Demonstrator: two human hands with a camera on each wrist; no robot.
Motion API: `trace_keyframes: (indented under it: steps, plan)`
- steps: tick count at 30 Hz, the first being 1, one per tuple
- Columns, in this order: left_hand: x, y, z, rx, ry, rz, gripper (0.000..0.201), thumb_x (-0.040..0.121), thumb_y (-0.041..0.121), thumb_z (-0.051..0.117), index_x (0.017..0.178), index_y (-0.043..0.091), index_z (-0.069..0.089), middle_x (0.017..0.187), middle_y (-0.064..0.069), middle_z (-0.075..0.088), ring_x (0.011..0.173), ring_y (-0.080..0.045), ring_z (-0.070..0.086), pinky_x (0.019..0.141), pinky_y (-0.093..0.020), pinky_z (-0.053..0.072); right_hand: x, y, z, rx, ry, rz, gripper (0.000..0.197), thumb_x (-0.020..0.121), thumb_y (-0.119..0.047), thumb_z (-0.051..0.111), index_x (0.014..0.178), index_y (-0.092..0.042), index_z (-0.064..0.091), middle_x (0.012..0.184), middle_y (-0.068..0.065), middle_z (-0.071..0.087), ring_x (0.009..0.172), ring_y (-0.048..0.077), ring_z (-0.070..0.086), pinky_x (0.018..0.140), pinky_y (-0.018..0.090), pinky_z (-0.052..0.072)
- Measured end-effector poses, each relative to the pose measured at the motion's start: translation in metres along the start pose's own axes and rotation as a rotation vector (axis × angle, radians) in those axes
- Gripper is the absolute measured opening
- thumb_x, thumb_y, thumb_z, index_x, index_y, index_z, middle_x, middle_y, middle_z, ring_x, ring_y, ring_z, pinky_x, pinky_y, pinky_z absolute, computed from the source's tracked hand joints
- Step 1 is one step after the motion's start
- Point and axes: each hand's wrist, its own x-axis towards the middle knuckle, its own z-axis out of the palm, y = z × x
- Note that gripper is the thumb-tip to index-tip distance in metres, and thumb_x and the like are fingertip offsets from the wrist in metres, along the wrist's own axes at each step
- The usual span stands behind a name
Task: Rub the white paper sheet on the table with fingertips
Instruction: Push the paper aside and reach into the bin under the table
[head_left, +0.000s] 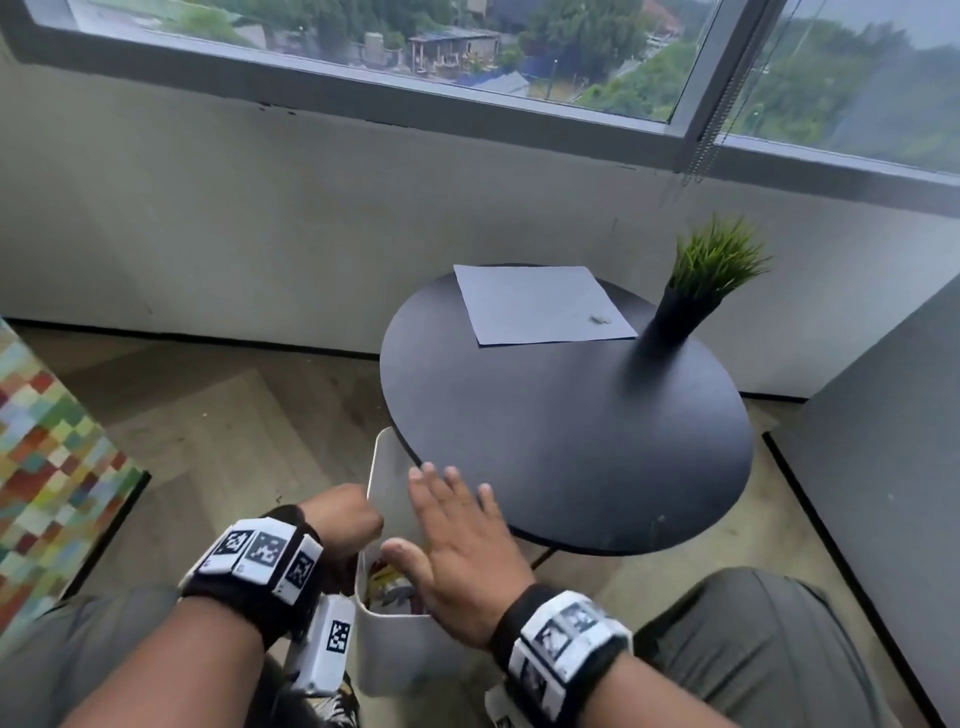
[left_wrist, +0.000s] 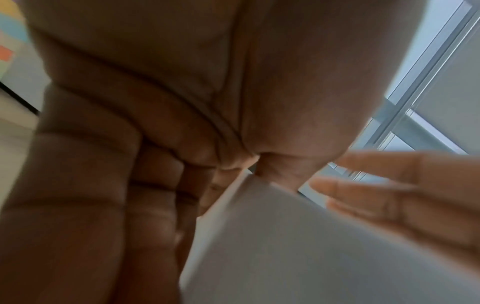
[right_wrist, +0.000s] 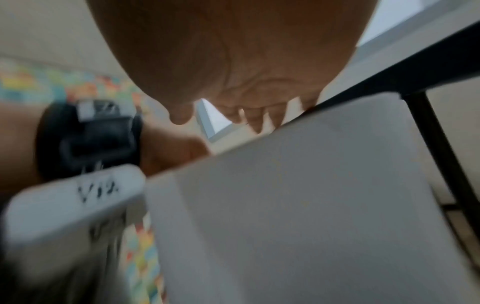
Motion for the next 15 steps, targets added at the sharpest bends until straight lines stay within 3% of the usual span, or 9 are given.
trace_keyframes:
  steps: [2,3,5,7,8,10,11,13,15]
  plan:
    - [-0.003,-0.004,-0.007,-0.025,0.001,0.016,0.028,0.090,0.012,0.052,0.112,0.005,0.068,0.112,-0.014,0.070,0.101,-0.027,0.065,0.076,-0.027,0.049,-0.001,0.010,-0.019,0.341,0.113,-0.102,0.057,0.098,-0.048,0.040,0.150,-0.042,0.017,0.149,-0.008,0.045,0.137,0.011,0.041,0.116,0.037,0.028]
    - [-0.003,-0.008,-0.009,-0.038,0.001,0.015,0.027,0.087,0.011,0.053,0.108,0.005,0.069,0.107,-0.014,0.071,0.095,-0.027,0.067,0.076,-0.029,0.052,0.005,0.029,-0.031,0.386,0.284,-0.061,0.054,0.096,-0.046,0.042,0.147,-0.046,0.024,0.139,-0.010,0.055,0.128,0.012,0.052,0.113,0.037,0.034]
    - [-0.007,-0.010,-0.011,-0.073,-0.006,-0.007,0.026,0.085,0.009,0.052,0.102,0.001,0.070,0.094,-0.016,0.072,0.079,-0.029,0.067,0.068,-0.033,0.055,0.016,0.075,-0.053,0.148,0.480,0.248,0.055,0.095,-0.051,0.035,0.148,-0.043,0.024,0.149,-0.004,0.043,0.139,0.019,0.038,0.116,0.050,0.024]
    - [-0.007,-0.010,-0.012,-0.106,-0.022,-0.023,0.026,0.086,0.007,0.050,0.100,-0.004,0.068,0.080,-0.015,0.068,0.067,-0.029,0.062,0.061,-0.032,0.052,0.018,0.087,-0.050,-0.069,0.283,0.594,0.062,0.094,-0.062,0.023,0.151,-0.041,0.011,0.163,-0.003,0.004,0.150,0.026,0.000,0.115,0.062,0.001]
    - [-0.007,-0.010,-0.012,-0.106,-0.023,-0.019,0.026,0.085,0.007,0.050,0.100,-0.004,0.068,0.076,-0.013,0.066,0.064,-0.028,0.061,0.059,-0.031,0.050,0.022,0.078,-0.039,-0.150,0.183,0.596,0.066,0.092,-0.067,0.017,0.151,-0.040,0.005,0.163,-0.003,-0.010,0.149,0.028,-0.012,0.113,0.064,-0.006]
    - [-0.006,-0.007,-0.015,-0.098,-0.022,-0.003,0.024,0.084,0.009,0.051,0.098,0.001,0.069,0.079,-0.009,0.068,0.068,-0.025,0.065,0.057,-0.026,0.049,0.023,0.044,-0.014,-0.260,0.066,0.353,0.070,0.090,-0.070,0.009,0.151,-0.039,-0.003,0.159,-0.005,-0.023,0.146,0.028,-0.024,0.112,0.062,-0.015]
    - [-0.005,-0.007,-0.016,-0.083,-0.020,0.008,0.023,0.084,0.011,0.053,0.098,0.005,0.070,0.085,-0.008,0.070,0.074,-0.024,0.067,0.059,-0.025,0.049,0.021,0.025,-0.003,-0.261,0.024,0.177,0.069,0.092,-0.069,0.009,0.152,-0.036,0.000,0.160,-0.005,-0.020,0.147,0.026,-0.022,0.114,0.059,-0.014]
    - [-0.003,-0.005,-0.016,-0.064,-0.028,0.025,0.021,0.087,0.013,0.054,0.100,0.010,0.070,0.091,-0.007,0.070,0.079,-0.022,0.068,0.059,-0.024,0.048,0.013,0.004,-0.002,-0.081,-0.027,-0.112,0.060,0.098,-0.059,0.019,0.151,-0.031,0.025,0.162,-0.002,0.015,0.150,0.018,0.008,0.121,0.048,0.002]
    - [-0.001,-0.004,-0.016,-0.106,-0.037,0.027,0.021,0.087,0.011,0.053,0.099,0.007,0.069,0.083,-0.009,0.070,0.068,-0.023,0.067,0.052,-0.023,0.049,0.002,0.017,-0.019,0.204,0.167,-0.201,0.046,0.101,-0.046,0.034,0.140,-0.027,0.048,0.141,-0.006,0.054,0.132,0.009,0.047,0.115,0.038,0.032]
